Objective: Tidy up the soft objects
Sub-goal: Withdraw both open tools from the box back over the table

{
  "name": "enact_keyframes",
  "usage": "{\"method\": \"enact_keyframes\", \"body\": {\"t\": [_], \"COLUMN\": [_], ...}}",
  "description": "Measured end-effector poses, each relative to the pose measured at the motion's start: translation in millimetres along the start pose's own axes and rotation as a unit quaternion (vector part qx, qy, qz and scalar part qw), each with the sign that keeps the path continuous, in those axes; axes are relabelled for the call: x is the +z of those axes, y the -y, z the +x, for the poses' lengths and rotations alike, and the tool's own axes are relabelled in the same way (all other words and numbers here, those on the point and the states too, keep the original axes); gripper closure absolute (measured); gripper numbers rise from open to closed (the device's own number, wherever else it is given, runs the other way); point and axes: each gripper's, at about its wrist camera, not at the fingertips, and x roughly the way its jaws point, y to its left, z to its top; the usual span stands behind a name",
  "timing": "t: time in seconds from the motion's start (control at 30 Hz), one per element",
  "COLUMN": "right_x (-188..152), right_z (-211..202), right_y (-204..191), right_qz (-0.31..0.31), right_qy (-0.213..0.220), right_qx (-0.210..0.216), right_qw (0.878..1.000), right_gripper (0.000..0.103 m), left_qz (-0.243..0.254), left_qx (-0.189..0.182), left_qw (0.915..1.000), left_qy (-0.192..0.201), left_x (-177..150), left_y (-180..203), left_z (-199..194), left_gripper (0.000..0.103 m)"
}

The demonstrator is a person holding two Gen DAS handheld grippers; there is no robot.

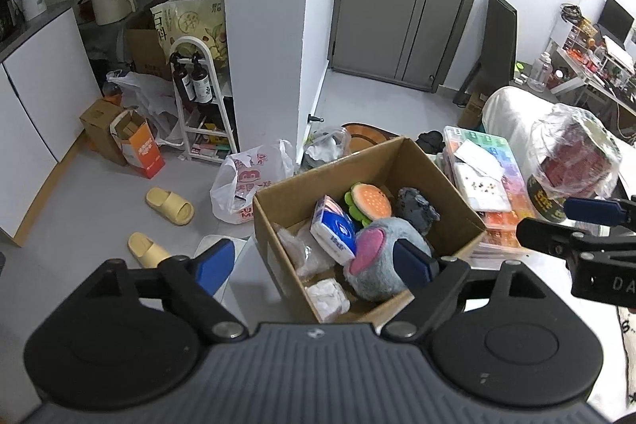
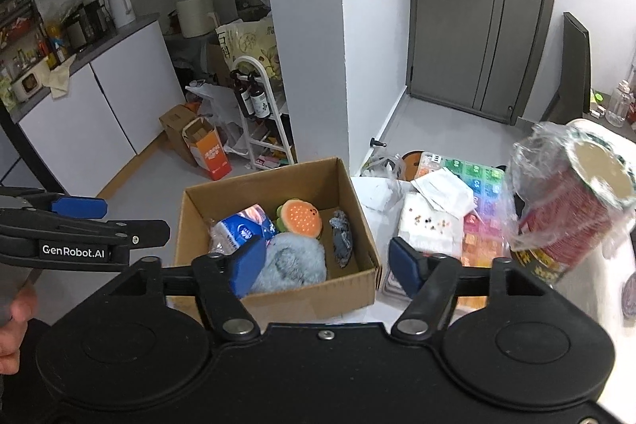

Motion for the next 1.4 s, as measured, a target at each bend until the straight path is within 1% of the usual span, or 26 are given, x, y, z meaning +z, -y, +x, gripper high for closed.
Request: {"method": "enact_keyframes", "body": {"t": [0.13,0.2,0.23,0.3,0.37,0.73,0.9,1.0,1.1,1.27,1.4], "right_x": [-3,-4,-5,-9,-12,-25,-32,-36,-43,-55,-64], "right_z": [-16,-25,-29,-38,-48,-90,-111,-123,-132,-145,-159], "right_y": [-1,0,0,-1,0,10,8,7,4,-3,-12], "right_qz": [0.010,0.014,0.016,0.016,0.021,0.083,0.092,0.104,0.108,0.108,0.105], "right_qy": [0.005,0.005,0.006,0.009,0.009,0.006,0.013,0.020,0.024,0.020,0.033], "right_qx": [0.004,0.002,-0.001,-0.006,-0.012,-0.019,-0.026,-0.038,-0.046,-0.047,-0.056], "right_qw": [1.000,1.000,1.000,1.000,1.000,0.996,0.995,0.994,0.993,0.993,0.992], "right_gripper": [0.021,0.014,0.012,0.004,0.000,0.000,0.000,0.000,0.000,0.000,0.000], "left_qz": [0.010,0.014,0.016,0.017,0.018,0.030,0.027,0.028,0.032,0.034,0.044], "left_qx": [-0.005,-0.008,-0.009,-0.010,-0.012,-0.011,-0.016,-0.020,-0.022,-0.034,-0.030], "left_qw": [0.9999,0.9998,0.9998,0.9997,0.9996,0.9985,0.9981,0.9977,0.9975,0.9973,0.9969], "left_qy": [0.006,0.009,0.010,0.013,0.017,0.044,0.053,0.059,0.059,0.055,0.058], "left_x": [-2,-2,-3,-5,-7,-18,-27,-34,-41,-55,-66], "left_y": [5,8,10,12,13,18,17,18,19,21,26], "left_z": [-16,-24,-28,-37,-45,-92,-109,-119,-128,-139,-150], "left_gripper": [0.010,0.009,0.008,0.003,0.001,0.000,0.000,0.000,0.000,0.000,0.000]}}
